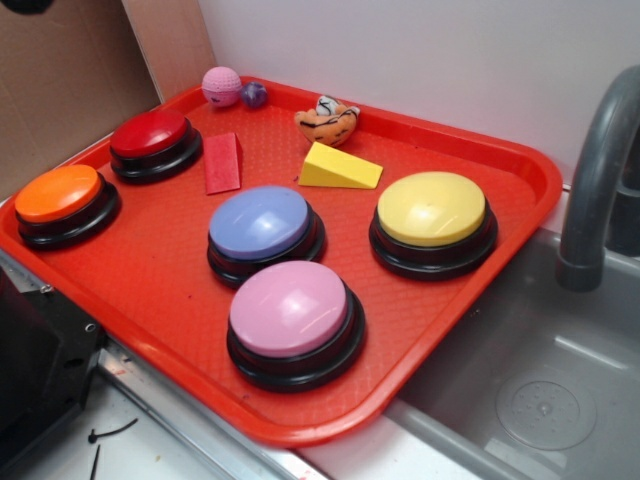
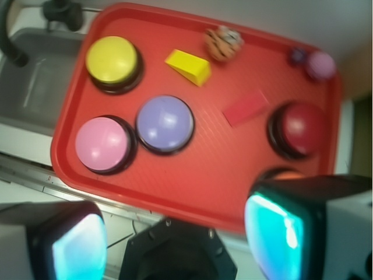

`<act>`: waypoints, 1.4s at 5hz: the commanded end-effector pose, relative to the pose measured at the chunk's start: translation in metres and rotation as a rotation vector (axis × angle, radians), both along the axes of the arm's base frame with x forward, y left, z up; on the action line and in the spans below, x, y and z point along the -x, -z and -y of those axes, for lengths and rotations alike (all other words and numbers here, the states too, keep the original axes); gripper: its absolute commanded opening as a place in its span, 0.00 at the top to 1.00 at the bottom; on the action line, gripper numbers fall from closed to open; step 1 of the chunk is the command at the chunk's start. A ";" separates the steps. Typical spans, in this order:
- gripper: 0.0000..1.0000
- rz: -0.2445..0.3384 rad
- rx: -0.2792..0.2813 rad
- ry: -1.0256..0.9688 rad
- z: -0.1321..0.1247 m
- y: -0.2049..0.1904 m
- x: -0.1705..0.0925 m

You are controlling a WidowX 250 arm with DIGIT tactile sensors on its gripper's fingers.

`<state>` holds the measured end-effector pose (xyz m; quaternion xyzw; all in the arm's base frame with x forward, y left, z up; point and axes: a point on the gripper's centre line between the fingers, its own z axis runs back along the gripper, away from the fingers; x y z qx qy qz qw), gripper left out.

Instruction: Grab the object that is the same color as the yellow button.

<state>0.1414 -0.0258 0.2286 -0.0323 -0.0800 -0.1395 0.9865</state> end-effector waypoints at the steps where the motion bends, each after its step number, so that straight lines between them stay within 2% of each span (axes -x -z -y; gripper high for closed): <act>1: 0.00 0.081 -0.017 0.152 -0.010 0.021 -0.049; 3: 0.00 0.131 -0.005 0.397 -0.002 0.068 -0.109; 5: 0.00 0.077 -0.038 0.450 -0.001 0.114 -0.152; 7: 0.00 0.047 -0.058 0.537 0.000 0.147 -0.164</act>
